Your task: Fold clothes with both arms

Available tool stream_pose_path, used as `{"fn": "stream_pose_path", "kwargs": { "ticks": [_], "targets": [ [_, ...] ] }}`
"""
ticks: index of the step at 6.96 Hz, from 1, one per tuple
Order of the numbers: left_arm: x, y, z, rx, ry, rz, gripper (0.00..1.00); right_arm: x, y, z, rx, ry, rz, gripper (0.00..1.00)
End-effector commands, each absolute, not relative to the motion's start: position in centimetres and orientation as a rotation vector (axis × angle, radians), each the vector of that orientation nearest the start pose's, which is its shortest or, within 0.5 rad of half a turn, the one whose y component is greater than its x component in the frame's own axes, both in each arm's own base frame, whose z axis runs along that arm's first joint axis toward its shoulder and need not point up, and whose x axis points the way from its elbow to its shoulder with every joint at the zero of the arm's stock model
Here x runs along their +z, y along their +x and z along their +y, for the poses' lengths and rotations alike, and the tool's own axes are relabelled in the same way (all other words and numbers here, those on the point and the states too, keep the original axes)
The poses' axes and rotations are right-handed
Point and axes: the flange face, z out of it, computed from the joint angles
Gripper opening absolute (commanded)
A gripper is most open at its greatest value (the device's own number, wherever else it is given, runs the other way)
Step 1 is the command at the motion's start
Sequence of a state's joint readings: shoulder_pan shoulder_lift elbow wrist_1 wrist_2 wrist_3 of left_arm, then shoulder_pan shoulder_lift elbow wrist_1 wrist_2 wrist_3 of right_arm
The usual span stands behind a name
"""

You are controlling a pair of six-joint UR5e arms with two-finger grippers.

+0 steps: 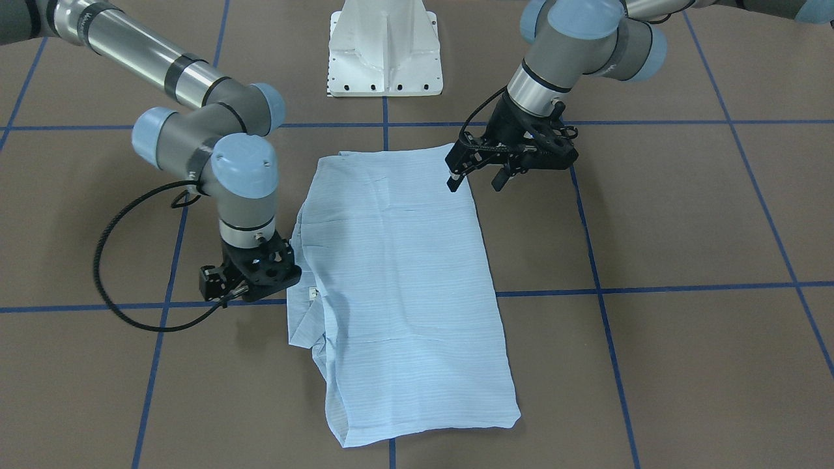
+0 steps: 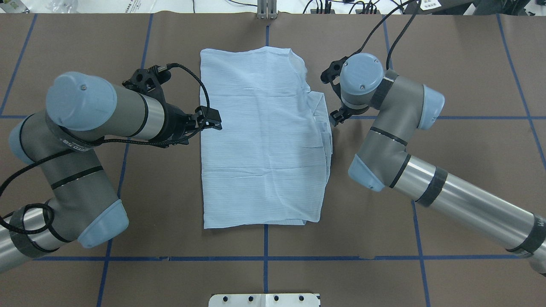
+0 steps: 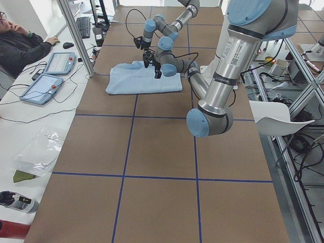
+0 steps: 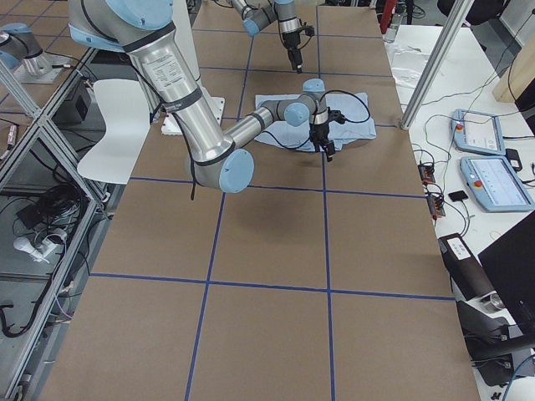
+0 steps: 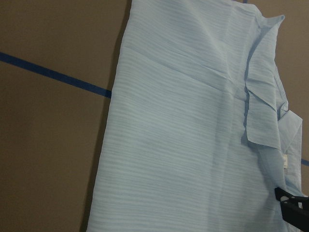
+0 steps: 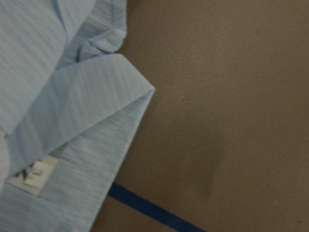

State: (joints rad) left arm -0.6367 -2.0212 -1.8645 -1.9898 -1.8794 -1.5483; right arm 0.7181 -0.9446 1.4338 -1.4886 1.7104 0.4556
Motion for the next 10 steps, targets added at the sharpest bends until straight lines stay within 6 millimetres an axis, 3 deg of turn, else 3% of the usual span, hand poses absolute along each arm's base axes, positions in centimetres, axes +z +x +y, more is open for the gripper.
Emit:
{"fn": "stream_pose_path", "kwargs": {
  "ticks": [1, 3, 4, 5, 8, 9, 10],
  "targets": [
    [22.2, 42.2, -43.9, -0.357, 0.114, 1.190, 1.00, 33.1, -44.1, -59.4, -0.427, 0.375, -0.531, 1.00],
    [22.4, 42.3, -44.0, -0.355, 0.116, 1.185, 1.00, 27.9, -44.9, -60.1, -0.419, 0.432, -0.584, 1.00],
    [22.3, 42.3, -43.9, -0.358, 0.110, 1.186, 1.00, 27.4, -44.5, -59.2, -0.428, 0.420, -0.643, 1.00],
    [22.2, 42.4, -43.2, -0.350, 0.101, 1.188, 1.00, 27.1, -43.5, -57.7, -0.414, 0.394, -0.696, 1.00],
    [22.7, 46.8, -38.8, -0.356, -0.010, 1.182, 1.00, 30.1, -41.0, -53.1, -0.342, 0.304, -0.775, 1.00],
    [22.3, 48.1, -37.0, -0.367, -0.056, 1.188, 1.00, 30.1, -41.1, -51.5, -0.310, 0.269, -0.807, 1.00],
    [22.7, 49.5, -35.3, -0.378, -0.056, 1.177, 1.00, 30.1, -42.5, -50.1, -0.277, 0.226, -0.824, 1.00]
  ]
}}
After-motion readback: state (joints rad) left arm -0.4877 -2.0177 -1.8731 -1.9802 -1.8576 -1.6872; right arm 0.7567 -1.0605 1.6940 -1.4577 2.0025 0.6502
